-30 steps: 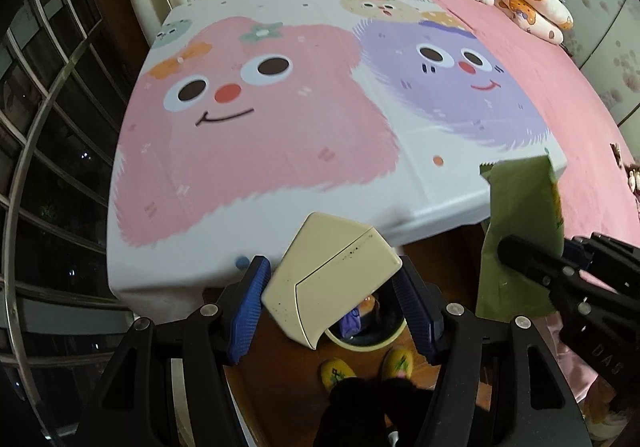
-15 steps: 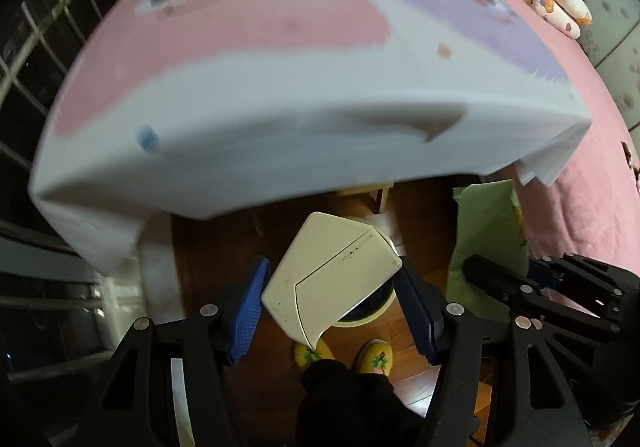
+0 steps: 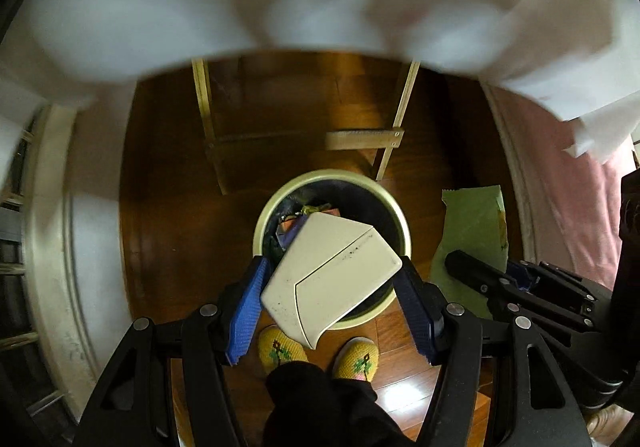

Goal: Collect trash

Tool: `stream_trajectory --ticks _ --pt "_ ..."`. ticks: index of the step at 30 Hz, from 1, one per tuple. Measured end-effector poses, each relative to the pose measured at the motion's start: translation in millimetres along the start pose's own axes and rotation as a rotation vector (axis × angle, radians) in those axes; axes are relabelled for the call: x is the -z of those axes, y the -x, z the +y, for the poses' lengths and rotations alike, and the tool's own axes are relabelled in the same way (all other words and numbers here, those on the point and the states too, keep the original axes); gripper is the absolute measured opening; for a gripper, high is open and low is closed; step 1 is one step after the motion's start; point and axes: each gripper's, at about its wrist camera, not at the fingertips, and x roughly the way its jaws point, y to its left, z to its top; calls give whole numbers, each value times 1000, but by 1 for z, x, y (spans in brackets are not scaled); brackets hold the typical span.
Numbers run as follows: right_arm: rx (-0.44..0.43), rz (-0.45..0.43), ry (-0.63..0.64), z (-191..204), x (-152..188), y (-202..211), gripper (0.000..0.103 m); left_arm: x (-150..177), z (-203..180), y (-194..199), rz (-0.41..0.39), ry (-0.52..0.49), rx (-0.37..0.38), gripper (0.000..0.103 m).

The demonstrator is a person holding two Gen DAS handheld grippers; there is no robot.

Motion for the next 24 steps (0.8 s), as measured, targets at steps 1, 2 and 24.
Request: stream_trajectory --ticks 1,2,24 --pt "4 2 -6 -4 1 -10 17 0 2 -9 5 -2 11 63" --pt "5 5 -10 -8 3 -16 17 0 3 -18 5 -6 17 63" --pt "53 11 -65 -31 -4 -53 51 -11 16 -40 -10 -71 -15 92"
